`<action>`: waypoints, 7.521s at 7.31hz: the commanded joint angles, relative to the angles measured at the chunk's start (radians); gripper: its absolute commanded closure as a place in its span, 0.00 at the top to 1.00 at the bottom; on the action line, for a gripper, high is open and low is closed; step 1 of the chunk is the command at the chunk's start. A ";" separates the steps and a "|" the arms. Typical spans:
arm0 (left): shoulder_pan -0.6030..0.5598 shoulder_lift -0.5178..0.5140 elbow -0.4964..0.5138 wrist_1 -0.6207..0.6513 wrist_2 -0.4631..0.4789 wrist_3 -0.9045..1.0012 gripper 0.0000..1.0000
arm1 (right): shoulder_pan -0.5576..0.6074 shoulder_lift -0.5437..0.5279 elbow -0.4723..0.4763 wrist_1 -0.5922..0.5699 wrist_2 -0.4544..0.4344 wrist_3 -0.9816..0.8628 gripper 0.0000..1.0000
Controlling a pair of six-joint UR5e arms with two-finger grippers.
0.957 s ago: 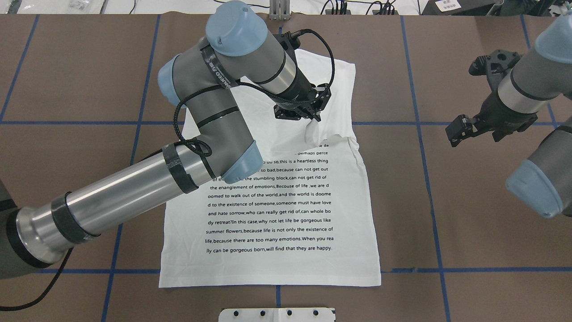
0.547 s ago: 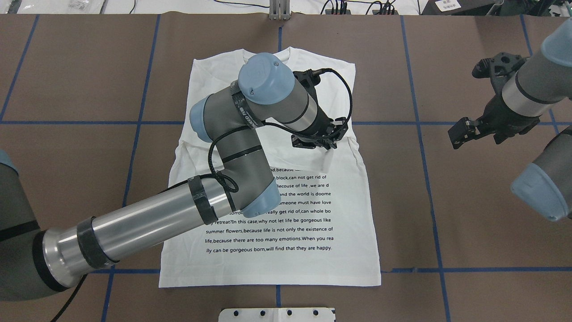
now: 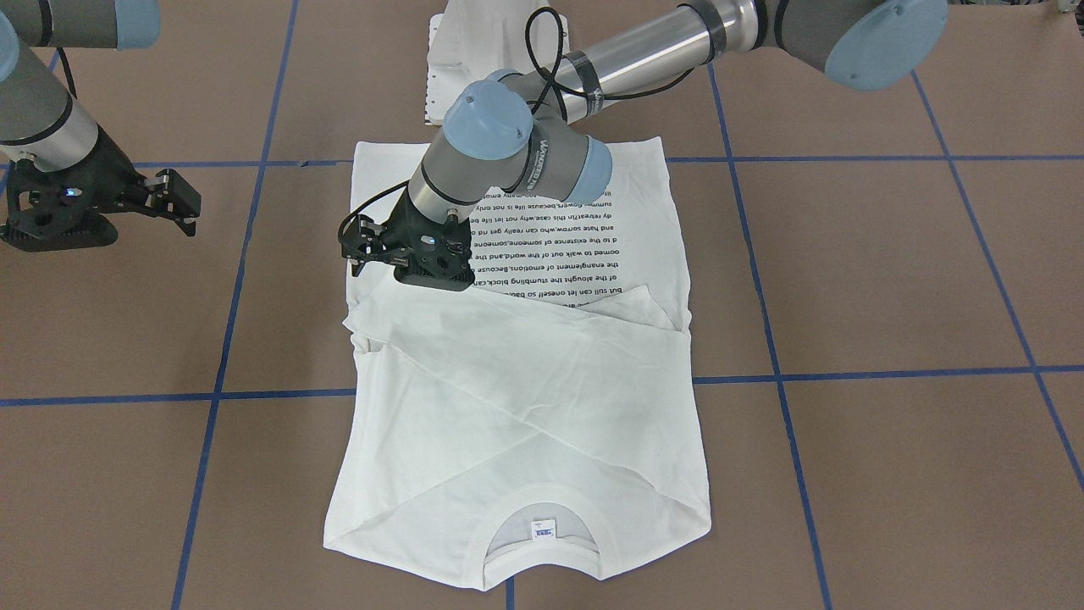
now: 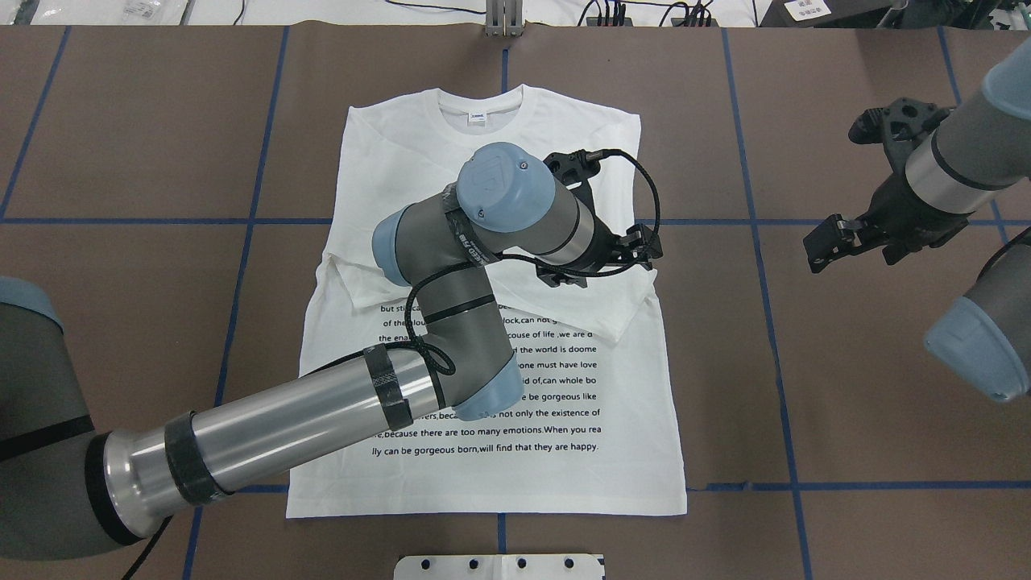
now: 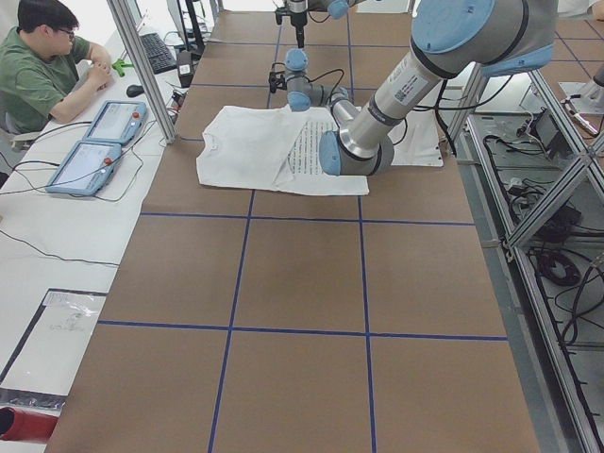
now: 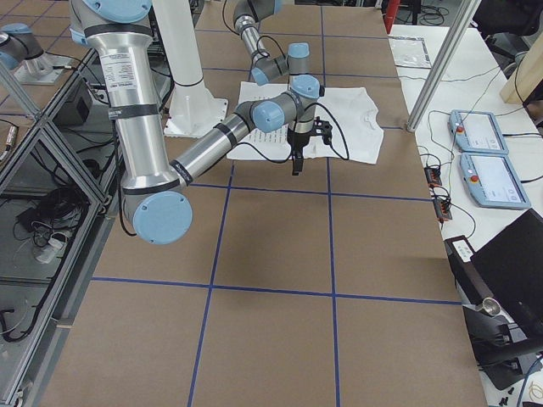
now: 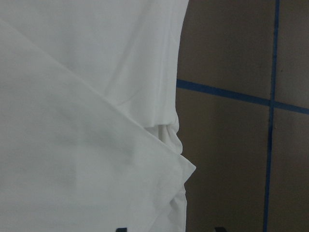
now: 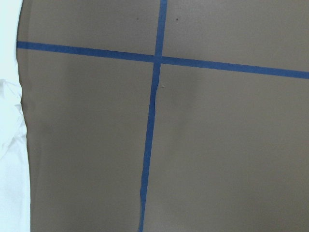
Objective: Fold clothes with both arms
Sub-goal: 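Release the sleeve with the left gripper while both grippers move to the hem, then position both grippers at the hem corners nearest the robot, then grasp both hem corners with the left and right grippers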
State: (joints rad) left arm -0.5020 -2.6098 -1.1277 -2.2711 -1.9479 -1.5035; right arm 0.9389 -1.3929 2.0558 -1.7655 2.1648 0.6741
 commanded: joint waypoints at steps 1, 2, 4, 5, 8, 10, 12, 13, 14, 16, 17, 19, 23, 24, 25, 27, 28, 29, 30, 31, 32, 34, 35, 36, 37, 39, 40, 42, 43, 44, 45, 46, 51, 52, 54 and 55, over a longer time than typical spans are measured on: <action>-0.021 0.107 -0.120 0.047 -0.026 0.003 1.00 | -0.011 -0.003 0.033 0.058 0.003 0.063 1.00; -0.039 0.228 -0.293 0.158 -0.026 0.049 1.00 | -0.072 -0.018 0.067 0.108 -0.009 0.167 1.00; -0.068 0.417 -0.607 0.391 -0.014 0.199 1.00 | -0.184 -0.038 0.108 0.184 -0.052 0.342 1.00; -0.081 0.515 -0.714 0.412 -0.014 0.247 1.00 | -0.274 -0.038 0.133 0.187 -0.154 0.407 1.00; -0.112 0.775 -0.952 0.446 -0.014 0.377 1.00 | -0.567 -0.111 0.149 0.338 -0.394 0.647 1.00; -0.113 0.881 -1.027 0.444 -0.013 0.390 1.00 | -0.784 -0.118 0.144 0.342 -0.552 0.821 1.00; -0.113 0.883 -1.037 0.444 -0.014 0.390 1.00 | -0.824 -0.110 0.106 0.340 -0.557 0.848 1.00; -0.113 0.881 -1.038 0.444 -0.014 0.390 1.00 | -0.833 -0.078 0.084 0.337 -0.554 0.846 0.99; -0.115 0.883 -1.047 0.444 -0.014 0.390 1.00 | -0.833 -0.063 0.061 0.336 -0.553 0.846 0.98; -0.113 0.881 -1.049 0.444 -0.014 0.390 1.00 | -0.828 -0.067 0.046 0.336 -0.553 0.846 0.98; -0.113 0.880 -1.049 0.444 -0.014 0.390 1.00 | -0.828 -0.067 0.043 0.336 -0.553 0.846 0.97; -0.113 0.880 -1.046 0.444 -0.014 0.390 1.00 | -0.827 -0.069 0.030 0.337 -0.553 0.846 0.92; -0.113 0.875 -1.043 0.444 -0.013 0.388 1.00 | -0.804 -0.067 0.026 0.340 -0.534 0.845 0.75; -0.113 0.875 -1.041 0.444 -0.013 0.388 1.00 | -0.792 -0.069 0.021 0.340 -0.514 0.846 0.75; -0.113 0.873 -1.041 0.444 -0.013 0.388 1.00 | -0.790 -0.069 0.015 0.342 -0.513 0.846 0.75; -0.113 0.875 -1.037 0.444 -0.013 0.388 1.00 | -0.793 -0.063 0.001 0.342 -0.513 0.848 0.75; -0.113 0.875 -1.037 0.444 -0.013 0.388 1.00 | -0.795 -0.064 -0.002 0.342 -0.513 0.848 0.75; -0.113 0.875 -1.037 0.444 -0.013 0.387 1.00 | -0.796 -0.063 -0.009 0.342 -0.513 0.848 0.73; -0.113 0.875 -1.037 0.444 -0.013 0.387 1.00 | -0.796 -0.063 -0.011 0.342 -0.511 0.848 0.69; -0.113 0.875 -1.037 0.444 -0.013 0.387 1.00 | -0.796 -0.063 -0.011 0.342 -0.510 0.848 0.63; -0.113 0.875 -1.037 0.444 -0.013 0.387 1.00 | -0.796 -0.063 -0.003 0.344 -0.494 0.851 0.62; -0.113 0.875 -1.037 0.444 -0.013 0.387 1.00 | -0.796 -0.063 0.003 0.344 -0.485 0.855 0.62; -0.112 0.875 -1.035 0.444 -0.013 0.387 1.00 | -0.796 -0.064 0.000 0.344 -0.485 0.855 0.62; -0.112 0.873 -1.037 0.444 -0.013 0.385 1.00 | -0.796 -0.063 0.001 0.344 -0.485 0.855 0.62; -0.112 0.873 -1.035 0.444 -0.013 0.385 1.00 | -0.796 -0.063 0.000 0.344 -0.485 0.855 0.62; -0.110 0.872 -1.035 0.444 -0.013 0.384 1.00 | -0.796 -0.061 0.001 0.342 -0.476 0.855 0.19; -0.110 0.872 -1.035 0.444 -0.013 0.384 1.00 | -0.796 -0.061 0.004 0.340 -0.468 0.855 0.06; -0.110 0.872 -1.035 0.444 -0.013 0.382 1.00 | -0.799 -0.061 0.010 0.340 -0.468 0.855 0.00; -0.107 0.872 -1.035 0.444 -0.013 0.382 1.00 | -0.798 -0.061 0.010 0.339 -0.470 0.855 0.00; -0.107 0.872 -1.028 0.444 -0.013 0.382 1.00 | -0.795 -0.061 0.013 0.340 -0.485 0.857 0.00; -0.104 0.881 -1.003 0.443 -0.013 0.379 1.00 | -0.796 -0.060 0.024 0.345 -0.487 0.877 0.00; -0.095 0.884 -0.976 0.438 0.021 0.341 1.00 | -0.796 -0.061 0.029 0.347 -0.488 0.895 0.00; 0.216 0.924 -0.962 0.437 0.116 -0.047 0.99 | -0.744 -0.014 0.081 0.347 -0.511 0.897 0.00; 0.241 0.924 -0.933 0.436 0.118 -0.059 0.99 | -0.736 -0.014 0.086 0.347 -0.508 0.897 0.00; 0.243 0.929 -0.906 0.436 0.144 -0.072 0.97 | -0.730 -0.014 0.086 0.347 -0.508 0.895 0.00; 0.249 0.927 -0.906 0.440 0.144 -0.095 0.91 | -0.732 -0.012 0.084 0.347 -0.508 0.895 0.00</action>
State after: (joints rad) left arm -0.2598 -1.6835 -2.0385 -1.8339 -1.8085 -1.5766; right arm 0.2064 -1.4063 2.1407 -1.4189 1.6566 1.5694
